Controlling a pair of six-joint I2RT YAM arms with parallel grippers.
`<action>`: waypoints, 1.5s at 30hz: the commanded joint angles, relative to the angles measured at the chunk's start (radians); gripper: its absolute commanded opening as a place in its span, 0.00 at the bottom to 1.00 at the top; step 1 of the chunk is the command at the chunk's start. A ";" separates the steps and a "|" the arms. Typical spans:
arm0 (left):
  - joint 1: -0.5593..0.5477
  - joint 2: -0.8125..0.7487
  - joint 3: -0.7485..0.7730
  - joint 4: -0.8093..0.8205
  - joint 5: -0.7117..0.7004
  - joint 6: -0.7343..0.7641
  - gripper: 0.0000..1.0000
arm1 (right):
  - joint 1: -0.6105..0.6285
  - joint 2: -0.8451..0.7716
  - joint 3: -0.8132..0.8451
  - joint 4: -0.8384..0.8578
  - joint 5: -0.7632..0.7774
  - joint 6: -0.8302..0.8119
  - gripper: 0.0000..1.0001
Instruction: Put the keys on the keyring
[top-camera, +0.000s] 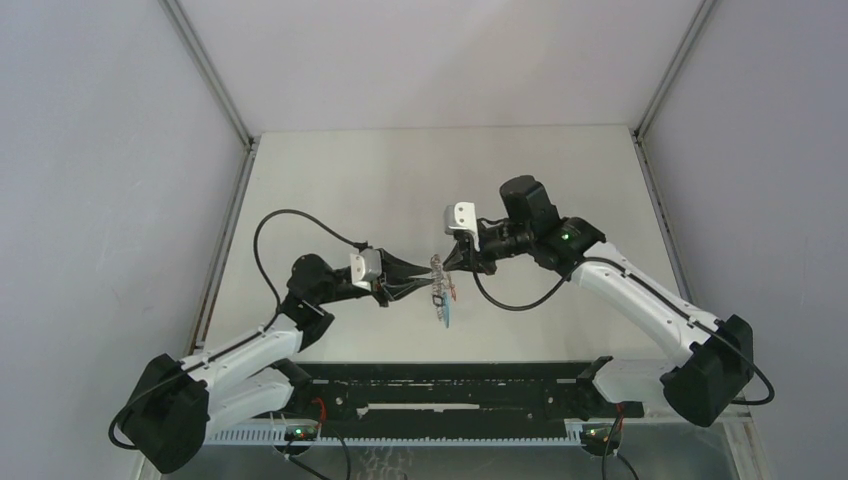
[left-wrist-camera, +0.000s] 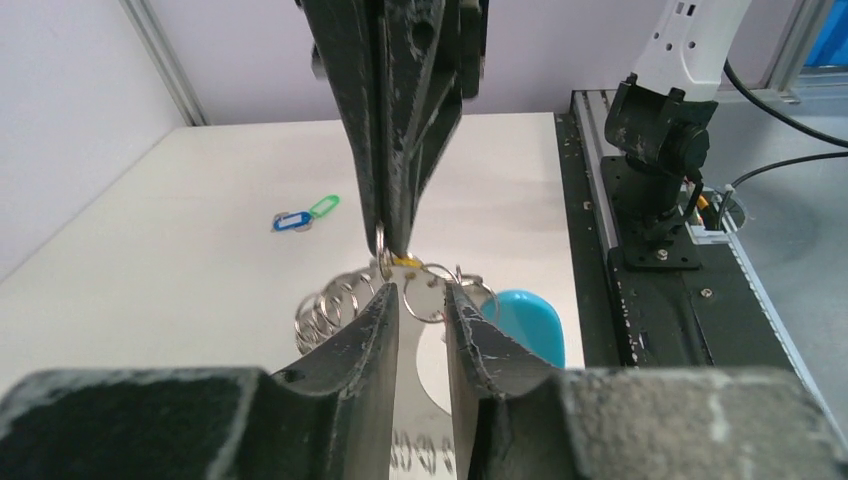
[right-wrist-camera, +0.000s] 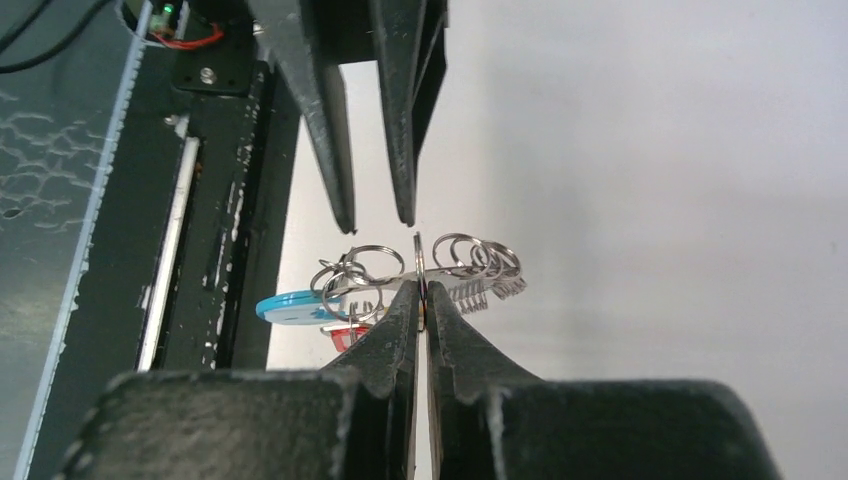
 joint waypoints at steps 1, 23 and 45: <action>0.000 -0.035 0.006 -0.063 -0.015 0.071 0.30 | 0.064 0.029 0.168 -0.258 0.197 -0.067 0.00; -0.001 0.034 0.016 -0.002 0.020 0.034 0.32 | 0.279 0.364 0.674 -0.793 0.584 -0.102 0.00; -0.017 0.117 0.029 0.065 0.044 -0.008 0.28 | 0.304 0.357 0.662 -0.730 0.555 -0.127 0.00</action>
